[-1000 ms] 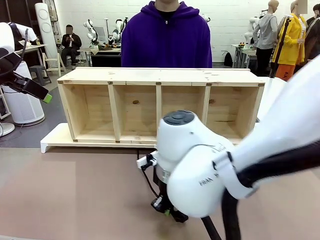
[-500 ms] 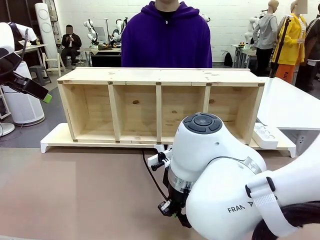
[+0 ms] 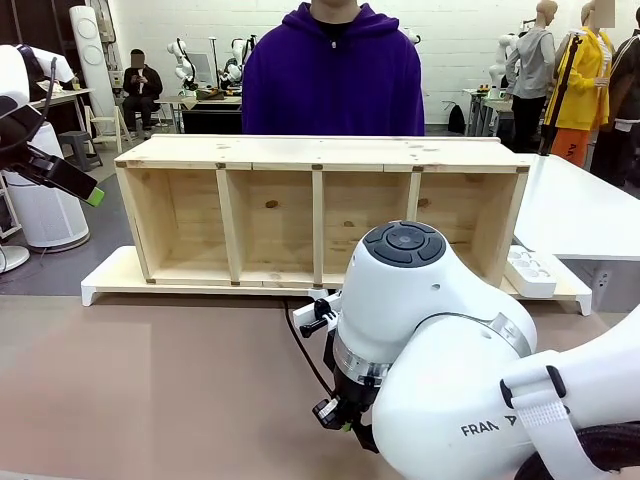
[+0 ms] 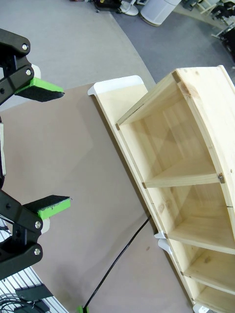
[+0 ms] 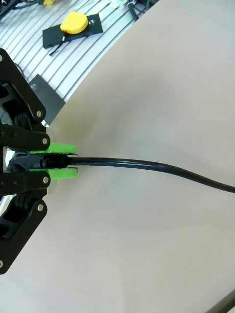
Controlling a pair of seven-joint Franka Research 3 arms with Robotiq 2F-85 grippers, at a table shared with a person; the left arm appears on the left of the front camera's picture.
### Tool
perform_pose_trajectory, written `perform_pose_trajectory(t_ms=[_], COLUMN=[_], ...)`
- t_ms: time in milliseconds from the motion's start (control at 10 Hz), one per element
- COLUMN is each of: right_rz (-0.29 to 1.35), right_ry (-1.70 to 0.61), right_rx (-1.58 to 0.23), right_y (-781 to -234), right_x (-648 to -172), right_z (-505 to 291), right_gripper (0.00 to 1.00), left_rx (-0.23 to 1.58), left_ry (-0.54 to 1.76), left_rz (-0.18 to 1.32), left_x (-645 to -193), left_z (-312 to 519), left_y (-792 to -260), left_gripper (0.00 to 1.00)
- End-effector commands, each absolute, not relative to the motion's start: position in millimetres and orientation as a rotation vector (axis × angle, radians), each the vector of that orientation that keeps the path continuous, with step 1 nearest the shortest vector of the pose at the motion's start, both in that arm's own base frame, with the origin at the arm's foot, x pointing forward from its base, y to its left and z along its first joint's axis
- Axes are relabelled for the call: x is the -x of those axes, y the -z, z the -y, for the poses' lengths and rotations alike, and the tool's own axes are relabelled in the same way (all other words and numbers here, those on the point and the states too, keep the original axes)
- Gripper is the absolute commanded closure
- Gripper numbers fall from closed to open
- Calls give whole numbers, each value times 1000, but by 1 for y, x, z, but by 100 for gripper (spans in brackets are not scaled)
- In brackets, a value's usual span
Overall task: Perform cable management.
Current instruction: Pull the grasped Power Cable to the location of the Power Strip.
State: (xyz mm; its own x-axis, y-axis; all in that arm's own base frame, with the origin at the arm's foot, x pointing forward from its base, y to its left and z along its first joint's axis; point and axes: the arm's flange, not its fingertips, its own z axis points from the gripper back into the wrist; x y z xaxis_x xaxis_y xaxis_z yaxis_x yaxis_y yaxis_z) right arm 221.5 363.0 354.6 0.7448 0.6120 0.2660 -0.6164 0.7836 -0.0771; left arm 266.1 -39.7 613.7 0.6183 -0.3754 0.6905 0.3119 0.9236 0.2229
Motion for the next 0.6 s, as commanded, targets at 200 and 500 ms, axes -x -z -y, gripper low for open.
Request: perform_pose_trajectory(t_ms=[200,500], right_rz=[281,314], right_ry=[-674,-512], right_rx=[-26,-55], right_y=[-353,-362], right_x=[-223,-237], right_z=[-363,-297], right_gripper=[85,85], left_rx=[-84,-84], left_ry=[393,393], left_rz=[824,824], left_x=[-268,-268], left_z=[40,40], left_y=[-614,-614], left_gripper=[0,0])
